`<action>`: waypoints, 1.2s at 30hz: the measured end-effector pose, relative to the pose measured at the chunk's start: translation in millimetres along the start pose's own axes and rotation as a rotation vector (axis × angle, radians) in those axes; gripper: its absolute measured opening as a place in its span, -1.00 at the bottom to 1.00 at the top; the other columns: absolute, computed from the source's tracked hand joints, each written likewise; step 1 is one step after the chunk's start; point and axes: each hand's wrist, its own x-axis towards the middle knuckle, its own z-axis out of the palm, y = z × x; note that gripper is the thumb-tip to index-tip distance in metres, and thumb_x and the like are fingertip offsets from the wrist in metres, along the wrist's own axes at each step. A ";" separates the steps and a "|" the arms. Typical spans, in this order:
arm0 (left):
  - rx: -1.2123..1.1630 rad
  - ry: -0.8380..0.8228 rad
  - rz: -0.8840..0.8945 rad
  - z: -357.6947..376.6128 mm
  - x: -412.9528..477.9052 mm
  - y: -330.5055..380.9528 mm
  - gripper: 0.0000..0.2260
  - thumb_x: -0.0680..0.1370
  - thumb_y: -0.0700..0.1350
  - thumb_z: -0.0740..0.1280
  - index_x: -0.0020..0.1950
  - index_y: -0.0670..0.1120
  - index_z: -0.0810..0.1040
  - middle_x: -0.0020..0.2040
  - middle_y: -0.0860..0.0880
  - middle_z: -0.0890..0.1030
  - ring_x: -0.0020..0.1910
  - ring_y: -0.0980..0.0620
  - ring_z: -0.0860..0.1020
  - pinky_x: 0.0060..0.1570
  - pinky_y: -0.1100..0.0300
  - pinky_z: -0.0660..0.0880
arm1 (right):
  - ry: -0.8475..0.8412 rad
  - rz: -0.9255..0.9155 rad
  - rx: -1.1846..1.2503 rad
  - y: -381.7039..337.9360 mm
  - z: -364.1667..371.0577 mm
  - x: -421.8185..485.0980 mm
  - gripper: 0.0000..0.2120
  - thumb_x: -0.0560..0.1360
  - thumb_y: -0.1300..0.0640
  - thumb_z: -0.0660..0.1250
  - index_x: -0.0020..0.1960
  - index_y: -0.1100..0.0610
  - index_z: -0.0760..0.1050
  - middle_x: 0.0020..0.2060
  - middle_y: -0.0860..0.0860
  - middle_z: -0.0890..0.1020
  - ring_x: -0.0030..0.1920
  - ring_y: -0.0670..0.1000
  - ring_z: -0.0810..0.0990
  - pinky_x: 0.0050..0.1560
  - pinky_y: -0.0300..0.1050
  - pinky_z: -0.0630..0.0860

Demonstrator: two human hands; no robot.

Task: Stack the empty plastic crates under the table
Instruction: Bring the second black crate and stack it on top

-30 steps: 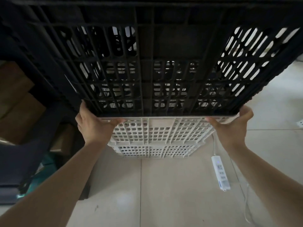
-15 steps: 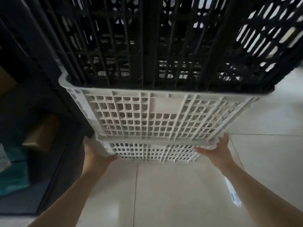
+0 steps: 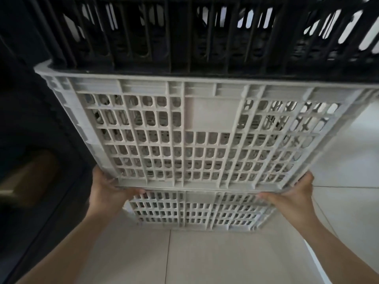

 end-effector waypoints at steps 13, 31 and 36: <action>0.035 0.009 -0.129 11.7 22.7 1.9 -0.23 0.14 -0.24 0.64 0.21 -0.08 0.28 0.03 -0.01 0.48 0.03 -0.05 0.51 -0.16 0.14 0.48 | 0.001 0.202 -0.005 -10.7 7.9 23.2 -0.10 -0.05 0.18 0.69 0.09 0.02 0.20 0.00 0.03 0.44 0.13 0.12 0.46 0.08 0.09 0.49; -0.110 0.003 0.023 85.3 133.5 37.7 -0.37 0.24 -0.46 0.52 0.05 0.01 0.28 -0.13 0.22 0.37 -0.13 0.21 0.48 -0.07 0.33 0.45 | -0.029 0.173 0.051 -26.5 62.8 149.3 -0.15 0.03 0.21 0.68 0.10 0.06 0.19 -0.14 -0.13 0.44 -0.08 -0.04 0.49 0.06 0.08 0.51; -0.064 -0.046 -0.044 80.7 137.2 33.4 -0.30 0.22 -0.35 0.58 0.18 -0.05 0.26 -0.05 0.09 0.43 0.10 -0.01 0.44 -0.06 0.16 0.44 | -0.052 0.185 0.044 -31.5 56.9 147.7 -0.11 -0.02 0.20 0.68 0.13 0.09 0.21 -0.09 -0.08 0.47 0.02 0.06 0.51 0.05 0.08 0.52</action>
